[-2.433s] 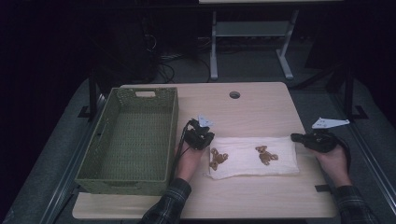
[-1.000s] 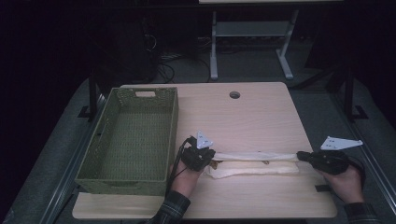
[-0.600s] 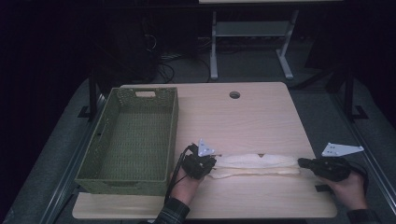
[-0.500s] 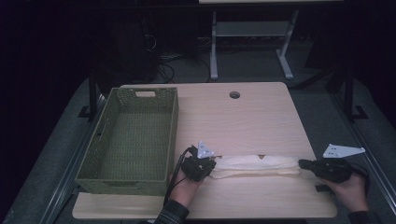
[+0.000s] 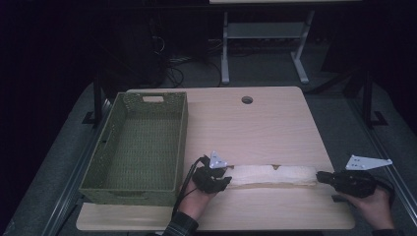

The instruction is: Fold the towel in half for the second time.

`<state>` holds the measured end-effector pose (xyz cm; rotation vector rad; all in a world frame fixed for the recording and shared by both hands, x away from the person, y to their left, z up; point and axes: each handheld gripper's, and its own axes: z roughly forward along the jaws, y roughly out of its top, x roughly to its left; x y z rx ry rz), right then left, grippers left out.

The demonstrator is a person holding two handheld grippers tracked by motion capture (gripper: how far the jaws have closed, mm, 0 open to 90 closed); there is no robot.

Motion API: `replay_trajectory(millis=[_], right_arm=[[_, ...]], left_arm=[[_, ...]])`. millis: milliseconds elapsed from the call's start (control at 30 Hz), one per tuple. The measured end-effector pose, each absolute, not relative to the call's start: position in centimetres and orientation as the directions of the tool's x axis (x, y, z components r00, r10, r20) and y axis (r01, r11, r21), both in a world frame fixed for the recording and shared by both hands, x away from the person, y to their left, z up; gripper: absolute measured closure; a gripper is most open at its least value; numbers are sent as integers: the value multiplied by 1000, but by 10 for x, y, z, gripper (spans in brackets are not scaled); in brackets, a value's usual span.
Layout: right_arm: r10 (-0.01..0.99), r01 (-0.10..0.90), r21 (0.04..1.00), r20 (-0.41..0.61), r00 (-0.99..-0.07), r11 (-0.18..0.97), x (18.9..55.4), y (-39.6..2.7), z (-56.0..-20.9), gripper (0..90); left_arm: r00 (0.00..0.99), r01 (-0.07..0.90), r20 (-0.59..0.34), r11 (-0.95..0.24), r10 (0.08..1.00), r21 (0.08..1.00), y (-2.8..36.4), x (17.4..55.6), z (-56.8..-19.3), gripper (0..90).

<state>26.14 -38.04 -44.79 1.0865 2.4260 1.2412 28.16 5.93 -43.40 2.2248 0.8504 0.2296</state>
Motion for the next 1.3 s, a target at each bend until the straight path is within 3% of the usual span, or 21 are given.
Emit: replay_trajectory(millis=[300, 567, 767, 1300], right_arm=[[670, 550, 722, 162, -725, 420, 249, -364, -456, 863], [716, 575, 709, 141, -683, 409, 237, -372, -454, 818], [694, 562, 722, 158, -702, 403, 226, -370, -454, 894], [701, 566, 692, 121, -703, 449, 269, -358, -468, 897]], left_arm=[[772, 486, -76, -509, 631, 711, 62, 290, -432, 466], [766, 492, -82, -499, 637, 713, 65, 293, -433, 450], [767, 498, -91, -499, 636, 709, 61, 294, -435, 443], [780, 488, -93, -507, 619, 710, 57, 300, -438, 407]])
